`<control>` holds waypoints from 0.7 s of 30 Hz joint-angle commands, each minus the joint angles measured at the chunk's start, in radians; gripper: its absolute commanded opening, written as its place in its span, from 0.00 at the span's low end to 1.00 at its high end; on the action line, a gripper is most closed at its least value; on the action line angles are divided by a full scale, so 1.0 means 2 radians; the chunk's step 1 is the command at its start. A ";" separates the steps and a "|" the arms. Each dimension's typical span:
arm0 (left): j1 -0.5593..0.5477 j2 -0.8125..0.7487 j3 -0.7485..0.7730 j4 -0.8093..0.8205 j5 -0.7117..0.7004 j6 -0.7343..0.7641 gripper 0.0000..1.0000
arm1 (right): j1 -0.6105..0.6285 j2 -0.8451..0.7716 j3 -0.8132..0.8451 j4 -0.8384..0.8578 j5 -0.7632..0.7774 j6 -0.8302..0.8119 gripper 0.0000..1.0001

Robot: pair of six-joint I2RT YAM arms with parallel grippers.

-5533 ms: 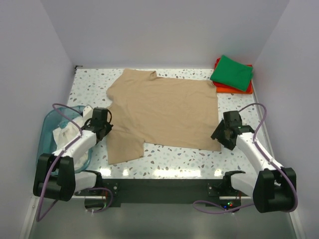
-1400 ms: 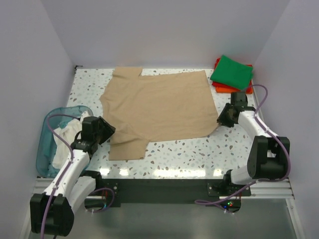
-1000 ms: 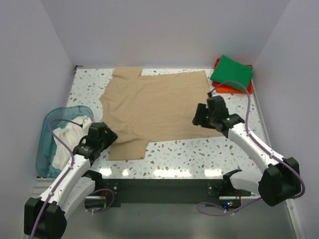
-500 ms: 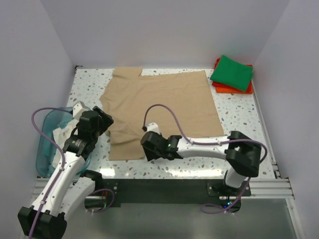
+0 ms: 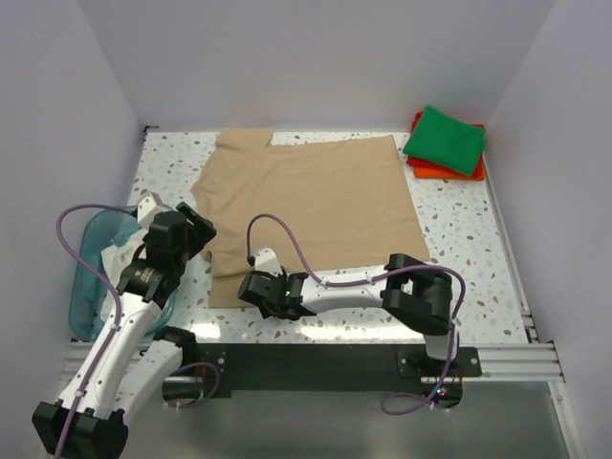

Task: Fold and stack the t-shirts
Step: Flatten the tshirt out

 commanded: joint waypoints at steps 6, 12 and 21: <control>-0.001 -0.006 -0.048 0.034 0.022 -0.001 0.76 | 0.001 0.008 -0.008 0.032 0.041 0.019 0.30; -0.001 -0.006 -0.087 0.056 0.045 -0.017 0.73 | 0.001 -0.025 -0.047 0.031 0.038 0.020 0.02; -0.002 0.000 -0.140 0.094 0.090 -0.026 0.74 | -0.014 -0.109 -0.113 0.010 0.018 0.001 0.00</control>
